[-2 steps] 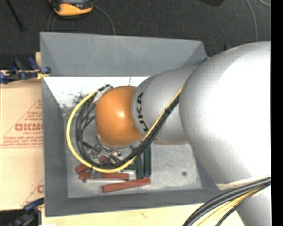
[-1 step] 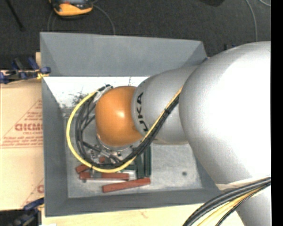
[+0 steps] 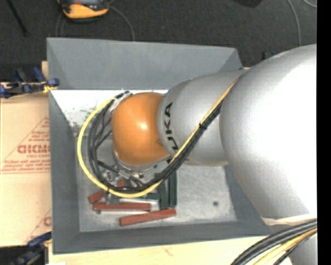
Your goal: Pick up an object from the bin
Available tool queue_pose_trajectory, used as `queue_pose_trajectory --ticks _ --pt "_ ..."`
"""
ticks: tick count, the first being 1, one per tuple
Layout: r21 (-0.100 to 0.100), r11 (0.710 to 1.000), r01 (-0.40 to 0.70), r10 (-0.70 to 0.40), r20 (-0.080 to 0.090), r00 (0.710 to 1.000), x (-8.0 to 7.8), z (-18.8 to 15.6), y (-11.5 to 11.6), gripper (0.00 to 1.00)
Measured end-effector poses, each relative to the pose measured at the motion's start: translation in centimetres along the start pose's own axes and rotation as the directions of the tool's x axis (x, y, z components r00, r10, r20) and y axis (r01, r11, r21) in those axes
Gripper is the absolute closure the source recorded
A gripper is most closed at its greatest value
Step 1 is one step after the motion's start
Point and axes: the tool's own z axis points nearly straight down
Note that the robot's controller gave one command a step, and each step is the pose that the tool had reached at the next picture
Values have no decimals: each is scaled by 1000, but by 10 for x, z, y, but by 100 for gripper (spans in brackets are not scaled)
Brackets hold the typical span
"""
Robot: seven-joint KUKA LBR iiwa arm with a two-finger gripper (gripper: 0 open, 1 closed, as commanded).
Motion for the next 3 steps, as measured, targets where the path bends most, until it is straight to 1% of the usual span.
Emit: queue_pose_trajectory --ticks 1,2,3 --pt "0 1000 19 -19 10 1000 7 -24 -12 100" --pt "0 1000 -9 9 3 1000 22 -17 -7 0" --pt "0 1000 -10 10 3 1000 22 -17 -7 0"
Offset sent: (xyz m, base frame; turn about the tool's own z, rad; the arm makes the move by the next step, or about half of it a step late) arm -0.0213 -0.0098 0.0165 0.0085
